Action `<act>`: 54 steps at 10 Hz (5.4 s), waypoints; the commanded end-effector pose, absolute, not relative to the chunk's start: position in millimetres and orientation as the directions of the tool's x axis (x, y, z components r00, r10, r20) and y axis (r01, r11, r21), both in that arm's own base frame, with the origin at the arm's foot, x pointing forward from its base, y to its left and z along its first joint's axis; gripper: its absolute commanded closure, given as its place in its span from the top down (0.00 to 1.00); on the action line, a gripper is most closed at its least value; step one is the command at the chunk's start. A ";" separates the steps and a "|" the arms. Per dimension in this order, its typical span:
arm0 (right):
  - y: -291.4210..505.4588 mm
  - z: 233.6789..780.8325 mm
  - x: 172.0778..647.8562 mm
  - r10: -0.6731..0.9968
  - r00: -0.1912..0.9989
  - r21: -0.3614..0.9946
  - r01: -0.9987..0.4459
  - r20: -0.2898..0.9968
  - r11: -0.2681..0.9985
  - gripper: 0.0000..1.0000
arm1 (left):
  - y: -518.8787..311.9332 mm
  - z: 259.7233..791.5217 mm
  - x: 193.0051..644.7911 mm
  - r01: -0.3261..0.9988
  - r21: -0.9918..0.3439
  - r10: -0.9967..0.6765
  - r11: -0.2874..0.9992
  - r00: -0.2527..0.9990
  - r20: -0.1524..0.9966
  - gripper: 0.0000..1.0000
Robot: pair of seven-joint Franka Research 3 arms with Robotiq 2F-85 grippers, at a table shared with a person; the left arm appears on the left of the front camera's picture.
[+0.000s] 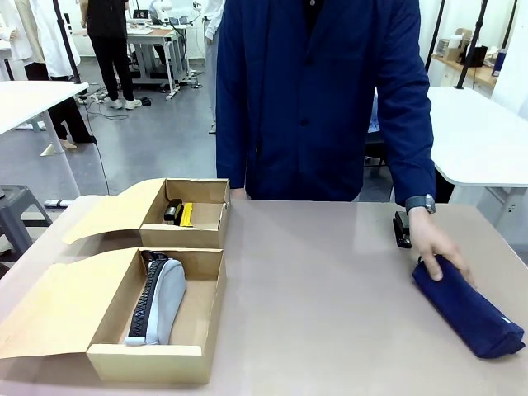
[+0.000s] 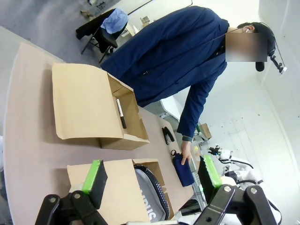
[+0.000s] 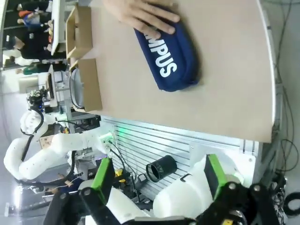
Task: Place items inside the box.
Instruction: Pick up a Pencil pouch or Stapler and place it inside the Mailer Box closest to the robot.
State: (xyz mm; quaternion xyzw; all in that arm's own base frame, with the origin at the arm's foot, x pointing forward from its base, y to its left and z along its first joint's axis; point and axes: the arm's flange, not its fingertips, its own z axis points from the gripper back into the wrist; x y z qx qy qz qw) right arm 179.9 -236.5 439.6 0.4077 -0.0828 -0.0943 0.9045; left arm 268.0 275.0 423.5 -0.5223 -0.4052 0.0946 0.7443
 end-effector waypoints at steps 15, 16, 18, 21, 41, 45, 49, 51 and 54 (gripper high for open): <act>96.2 478.7 473.5 -0.181 0.981 -0.047 0.178 -0.071 0.983 1.00 | 274.7 424.9 269.8 0.310 -0.847 0.569 0.433 0.635 0.523 1.00; 102.0 474.0 477.0 -0.210 0.977 -0.051 0.208 -0.033 0.977 1.00 | 274.7 424.9 269.8 0.310 -0.847 0.569 0.433 0.635 0.523 1.00; 108.7 458.1 474.9 -0.165 0.986 -0.020 0.164 -0.037 0.986 1.00 | 274.7 424.9 269.8 0.310 -0.847 0.569 0.433 0.635 0.523 1.00; 107.1 455.5 485.9 -0.126 0.990 -0.041 0.129 0.070 0.991 1.00 | 274.7 424.9 269.8 0.310 -0.847 0.569 0.433 0.635 0.523 1.00; 75.0 310.4 616.4 -0.160 0.975 -0.020 0.165 0.156 0.986 0.43 | 274.7 424.9 269.8 0.310 -0.847 0.569 0.433 0.635 0.523 1.00; 76.3 315.9 612.9 -0.154 0.977 -0.031 0.160 0.150 0.987 0.00 | 274.7 424.9 269.8 0.310 -0.847 0.569 0.433 0.635 0.523 1.00; 70.4 326.6 608.2 -0.172 0.972 -0.035 0.179 0.159 0.983 0.00 | 274.7 424.9 269.8 0.310 -0.847 0.569 0.433 0.635 0.523 1.00; 66.3 359.9 586.6 -0.227 0.970 -0.018 0.229 0.088 0.973 0.00 | 274.7 424.9 269.8 0.310 -0.847 0.569 0.433 0.635 0.523 1.00; 77.5 448.5 471.9 -0.260 0.965 -0.004 0.261 -0.043 0.965 0.00 | 274.7 424.9 269.8 0.310 -0.847 0.569 0.433 0.635 0.523 1.00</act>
